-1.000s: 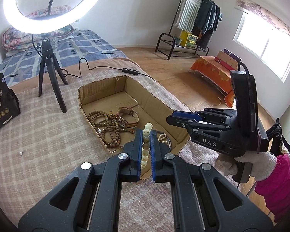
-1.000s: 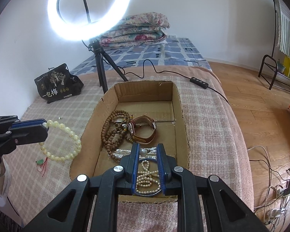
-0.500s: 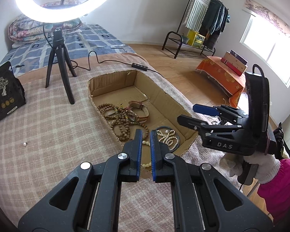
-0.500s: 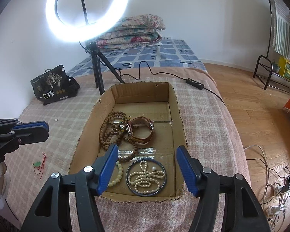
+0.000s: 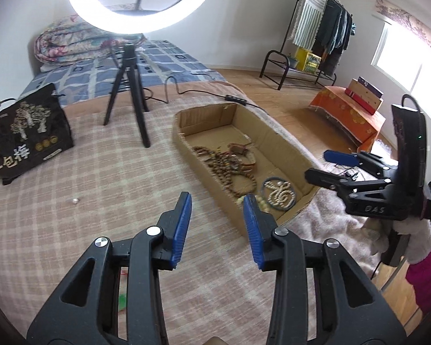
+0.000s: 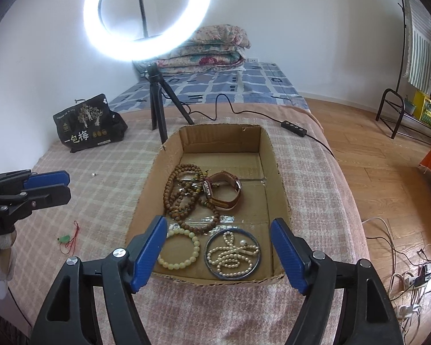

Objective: Organize jewelry
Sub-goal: 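Move the right tool to the jade pendant while the left tool approaches a white bead, then close the right tool on the jade pendant while the left tool grips the white bead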

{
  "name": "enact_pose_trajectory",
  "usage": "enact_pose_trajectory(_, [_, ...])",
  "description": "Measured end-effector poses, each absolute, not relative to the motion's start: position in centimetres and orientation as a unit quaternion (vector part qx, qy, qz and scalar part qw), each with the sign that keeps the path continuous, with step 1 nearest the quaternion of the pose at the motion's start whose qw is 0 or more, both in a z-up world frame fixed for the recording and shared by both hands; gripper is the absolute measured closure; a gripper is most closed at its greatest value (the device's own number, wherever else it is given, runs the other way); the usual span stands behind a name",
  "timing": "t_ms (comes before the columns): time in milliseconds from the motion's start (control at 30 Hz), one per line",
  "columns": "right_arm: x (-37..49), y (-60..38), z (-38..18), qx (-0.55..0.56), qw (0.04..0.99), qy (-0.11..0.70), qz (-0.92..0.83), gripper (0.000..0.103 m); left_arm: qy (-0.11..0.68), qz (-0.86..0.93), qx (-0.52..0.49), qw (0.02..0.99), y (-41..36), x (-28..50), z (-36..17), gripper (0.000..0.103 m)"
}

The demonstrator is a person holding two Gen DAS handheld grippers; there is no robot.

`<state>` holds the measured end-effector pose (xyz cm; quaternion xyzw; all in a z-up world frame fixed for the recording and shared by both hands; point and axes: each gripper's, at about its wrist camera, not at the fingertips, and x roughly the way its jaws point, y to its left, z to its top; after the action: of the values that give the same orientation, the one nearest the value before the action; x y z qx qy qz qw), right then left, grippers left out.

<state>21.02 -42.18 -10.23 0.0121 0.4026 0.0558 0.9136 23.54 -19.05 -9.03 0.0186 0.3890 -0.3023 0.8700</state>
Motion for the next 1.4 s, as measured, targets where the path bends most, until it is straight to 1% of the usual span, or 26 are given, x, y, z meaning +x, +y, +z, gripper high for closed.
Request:
enact_pose_trajectory(33, [20.8,-41.8,-10.1,0.010,0.914,0.402,0.059,0.025,0.388,-0.297,0.021,0.873,-18.4,23.5,-9.1,0.059])
enact_pose_trajectory(467, [19.4,-36.2,-9.4,-0.024,0.910,0.399,0.108,0.025,0.394,-0.213,-0.004,0.894,-7.5,24.5,-10.7,0.059])
enact_pose_trajectory(667, [19.1,-33.1,-10.1,-0.030,0.902,0.407,0.141,0.025,0.394,-0.191,-0.012,0.899,-4.1,24.7,-11.6,0.059])
enact_pose_trajectory(1067, [19.0,-25.6,-13.5,-0.035,0.873,0.432,0.224,0.025,0.404,-0.186,-0.005,0.896,-2.2,27.9,-14.2,0.059])
enact_pose_trajectory(1233, [19.3,-22.4,-15.1,-0.046,0.857,0.441,0.260,0.033,0.409,-0.195,-0.003,0.891,-2.6,29.9,-15.3,0.059])
enact_pose_trajectory(1400, [19.8,-19.8,-16.8,-0.071,0.844,0.453,0.277,0.037,0.411,-0.202,0.011,0.889,-3.0,31.1,-16.5,0.059])
